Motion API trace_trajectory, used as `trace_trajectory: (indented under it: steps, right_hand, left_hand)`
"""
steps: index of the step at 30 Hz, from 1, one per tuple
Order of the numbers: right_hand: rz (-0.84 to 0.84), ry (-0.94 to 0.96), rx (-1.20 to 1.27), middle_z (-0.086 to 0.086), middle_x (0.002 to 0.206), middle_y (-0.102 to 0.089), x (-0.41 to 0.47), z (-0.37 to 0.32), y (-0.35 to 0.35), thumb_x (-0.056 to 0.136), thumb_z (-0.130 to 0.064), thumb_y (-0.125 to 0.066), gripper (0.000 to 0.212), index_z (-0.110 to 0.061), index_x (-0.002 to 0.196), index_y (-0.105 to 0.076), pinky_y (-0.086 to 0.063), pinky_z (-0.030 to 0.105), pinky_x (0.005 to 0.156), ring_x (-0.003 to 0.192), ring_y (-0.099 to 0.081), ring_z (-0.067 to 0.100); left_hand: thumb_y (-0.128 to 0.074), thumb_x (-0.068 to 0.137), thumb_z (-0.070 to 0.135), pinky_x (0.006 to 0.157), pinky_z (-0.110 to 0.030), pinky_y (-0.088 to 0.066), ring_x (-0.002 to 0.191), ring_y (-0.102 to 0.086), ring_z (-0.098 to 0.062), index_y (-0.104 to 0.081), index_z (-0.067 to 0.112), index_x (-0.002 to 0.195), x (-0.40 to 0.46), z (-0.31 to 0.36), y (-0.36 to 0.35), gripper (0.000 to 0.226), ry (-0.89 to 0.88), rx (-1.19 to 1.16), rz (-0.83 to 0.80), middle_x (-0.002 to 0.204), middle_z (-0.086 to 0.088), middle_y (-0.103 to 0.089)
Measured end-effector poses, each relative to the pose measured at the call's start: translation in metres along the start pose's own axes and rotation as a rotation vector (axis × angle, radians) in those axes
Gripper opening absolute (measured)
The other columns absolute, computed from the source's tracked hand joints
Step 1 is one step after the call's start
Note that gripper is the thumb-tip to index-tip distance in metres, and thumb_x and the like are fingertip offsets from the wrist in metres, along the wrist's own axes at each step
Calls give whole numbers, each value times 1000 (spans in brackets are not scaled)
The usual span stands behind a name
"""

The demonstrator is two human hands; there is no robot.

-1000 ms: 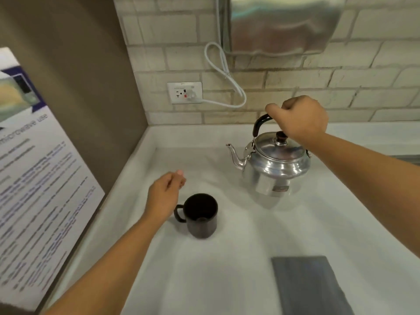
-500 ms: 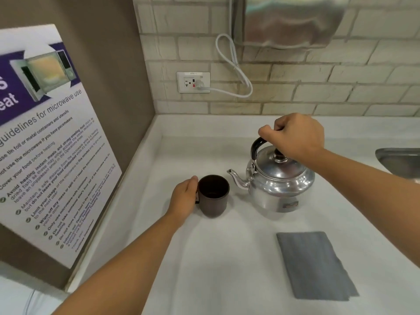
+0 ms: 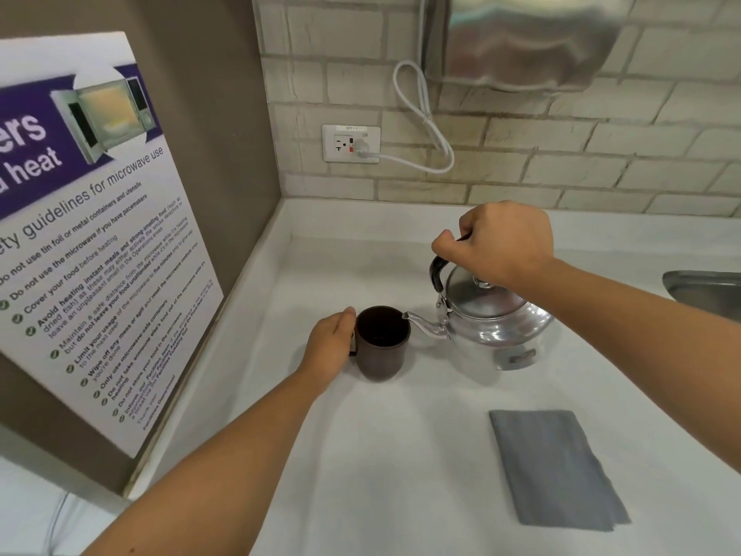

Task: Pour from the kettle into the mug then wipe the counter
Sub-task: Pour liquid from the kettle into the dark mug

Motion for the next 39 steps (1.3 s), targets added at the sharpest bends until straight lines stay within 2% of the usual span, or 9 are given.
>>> trace_trajectory:
  steps: [2, 7, 15, 39]
  right_hand:
    - [-4, 27, -28, 0, 40, -39, 1, -6, -1, 75, -49, -46, 46, -13, 47, -51, -24, 21, 43, 43, -40, 23]
    - [-1, 108, -65, -2, 36, -35, 4, -22, 0, 75, -47, -45, 44, -16, 44, -39, -23, 19, 43, 40, -36, 21]
    - [3, 194, -141, -3, 37, -26, 12, -38, 5, 76, -45, -46, 47, -16, 44, -30, -22, 20, 44, 38, -26, 20]
    - [-8, 277, -212, -2, 37, -26, 16, -53, 11, 75, -48, -45, 49, -14, 41, -35, -21, 21, 45, 36, -25, 19]
  left_hand:
    - [-38, 97, 36, 69, -34, -39, 68, -45, -21, -40, 12, 66, 0, 1, -1, 39, -2, 0, -7, 69, -9, -43]
    - [-38, 97, 36, 70, -35, -39, 68, -45, -21, -40, 11, 67, 2, 1, -2, 39, 2, -1, -17, 70, -10, -44]
    - [-37, 97, 37, 65, -31, -38, 64, -45, -18, -41, 12, 65, 5, 1, -1, 41, -19, 27, -14, 67, -7, -46]
    - [-37, 97, 36, 66, -32, -37, 64, -45, -18, -42, 11, 65, 4, 3, -1, 41, -25, 39, -4, 67, -7, -47]
Point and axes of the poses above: each hand's wrist, its own x-axis towards the middle knuckle, its own y-axis out of the back of the hand, z = x × y, the point moved 10 cm from there along x, towards the middle knuckle
